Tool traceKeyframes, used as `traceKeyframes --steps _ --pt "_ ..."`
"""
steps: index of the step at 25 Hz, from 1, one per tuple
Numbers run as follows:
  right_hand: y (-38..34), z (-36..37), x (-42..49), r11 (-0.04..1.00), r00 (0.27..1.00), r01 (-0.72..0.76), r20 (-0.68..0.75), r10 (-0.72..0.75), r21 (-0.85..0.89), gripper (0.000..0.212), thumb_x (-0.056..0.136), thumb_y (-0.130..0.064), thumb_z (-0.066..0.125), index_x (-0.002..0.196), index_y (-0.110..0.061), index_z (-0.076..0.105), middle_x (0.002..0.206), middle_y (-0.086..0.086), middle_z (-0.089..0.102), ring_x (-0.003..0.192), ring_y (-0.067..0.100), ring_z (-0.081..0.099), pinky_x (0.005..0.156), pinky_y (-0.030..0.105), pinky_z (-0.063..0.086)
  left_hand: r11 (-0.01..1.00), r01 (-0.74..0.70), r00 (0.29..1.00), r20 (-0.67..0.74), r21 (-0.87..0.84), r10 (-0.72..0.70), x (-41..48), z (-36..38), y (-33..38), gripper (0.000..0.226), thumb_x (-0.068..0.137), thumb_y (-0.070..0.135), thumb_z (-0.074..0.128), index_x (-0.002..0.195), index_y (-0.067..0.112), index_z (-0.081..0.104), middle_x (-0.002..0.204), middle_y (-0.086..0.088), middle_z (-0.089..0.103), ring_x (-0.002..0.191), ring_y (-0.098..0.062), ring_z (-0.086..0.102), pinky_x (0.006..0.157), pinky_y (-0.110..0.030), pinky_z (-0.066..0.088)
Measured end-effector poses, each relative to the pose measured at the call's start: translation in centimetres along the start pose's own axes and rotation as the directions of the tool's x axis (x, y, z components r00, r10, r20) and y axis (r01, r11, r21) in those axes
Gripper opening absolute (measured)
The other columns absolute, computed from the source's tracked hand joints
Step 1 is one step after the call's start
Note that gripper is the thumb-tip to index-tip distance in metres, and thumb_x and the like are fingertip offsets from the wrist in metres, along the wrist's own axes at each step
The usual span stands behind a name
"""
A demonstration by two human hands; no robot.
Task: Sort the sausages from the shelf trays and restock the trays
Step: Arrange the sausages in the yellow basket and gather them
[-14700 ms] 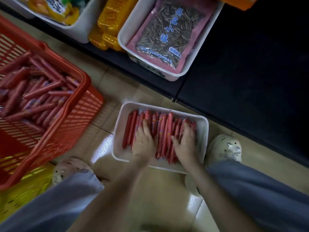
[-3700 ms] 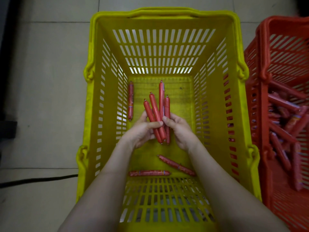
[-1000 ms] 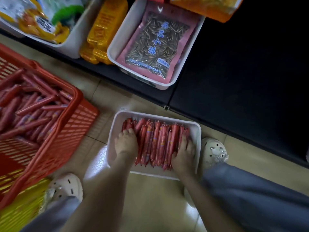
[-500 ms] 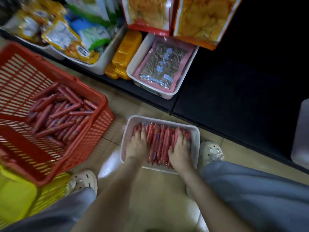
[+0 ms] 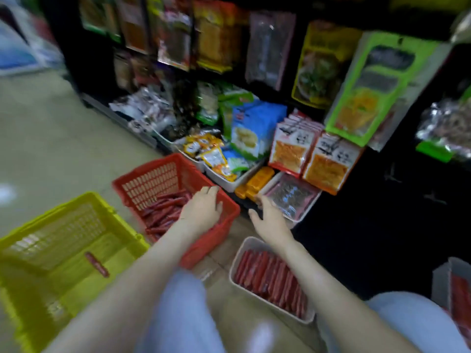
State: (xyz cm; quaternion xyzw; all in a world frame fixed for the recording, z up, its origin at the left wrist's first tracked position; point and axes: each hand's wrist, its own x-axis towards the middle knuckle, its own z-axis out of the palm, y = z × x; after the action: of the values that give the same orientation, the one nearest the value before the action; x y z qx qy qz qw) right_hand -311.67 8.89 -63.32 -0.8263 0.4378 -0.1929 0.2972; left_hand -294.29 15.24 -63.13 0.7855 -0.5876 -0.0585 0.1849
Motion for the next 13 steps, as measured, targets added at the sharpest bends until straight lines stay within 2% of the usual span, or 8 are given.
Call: traceKeyframes --steps 2,5,10,13 --pt "-5.8 1.8 0.0 0.99 0.99 0.135 0.048 -0.133 -0.04 0.044 0.095 -0.021 0.052 0.136 -0.006 0.042 0.134 0.012 0.049 0.126 0.025 0.044 0.102 0.027 0.031 0.996 0.088 0.99 -0.106 -0.017 -0.089 -4.1 -4.5 -5.3 0.041 0.095 0.024 0.048 0.133 0.008 0.046 0.126 -0.013 0.051 0.116 -0.033 0.051 0.094 -0.041 0.043" --pt "-11.8 6.1 0.1 0.958 0.953 0.275 0.155 -0.261 -0.077 0.047 0.095 -0.021 0.053 0.139 -0.009 0.039 0.138 0.01 0.046 0.131 0.022 0.04 0.106 0.024 0.026 0.957 0.289 0.945 -0.153 -0.015 -0.287 -10.6 -7.4 -12.7 0.04 0.096 0.024 0.046 0.132 0.009 0.045 0.127 -0.013 0.051 0.116 -0.034 0.051 0.089 -0.042 0.044" --pt "-15.9 15.1 0.4 0.886 0.858 0.449 0.333 -0.391 -0.116 0.056 0.092 -0.019 0.056 0.142 -0.006 0.035 0.141 0.012 0.043 0.134 0.024 0.036 0.111 0.031 0.027 0.777 0.629 0.776 -0.024 -0.03 -0.63 -19.1 -4.4 -22.4 0.038 0.091 0.019 0.05 0.127 0.005 0.047 0.122 -0.017 0.049 0.115 -0.037 0.049 0.093 -0.046 0.043" --pt "-16.3 21.2 1.8 0.734 0.714 0.653 0.472 -0.517 -0.185 0.064 0.087 -0.015 0.06 0.144 -0.004 0.032 0.139 0.015 0.044 0.131 0.03 0.04 0.107 0.042 0.036 0.681 0.73 0.683 0.049 -0.055 -0.728 -21.1 -0.8 -26.2 0.045 0.092 0.017 0.047 0.135 0.006 0.04 0.13 -0.017 0.045 0.121 -0.036 0.045 0.097 -0.044 0.041"
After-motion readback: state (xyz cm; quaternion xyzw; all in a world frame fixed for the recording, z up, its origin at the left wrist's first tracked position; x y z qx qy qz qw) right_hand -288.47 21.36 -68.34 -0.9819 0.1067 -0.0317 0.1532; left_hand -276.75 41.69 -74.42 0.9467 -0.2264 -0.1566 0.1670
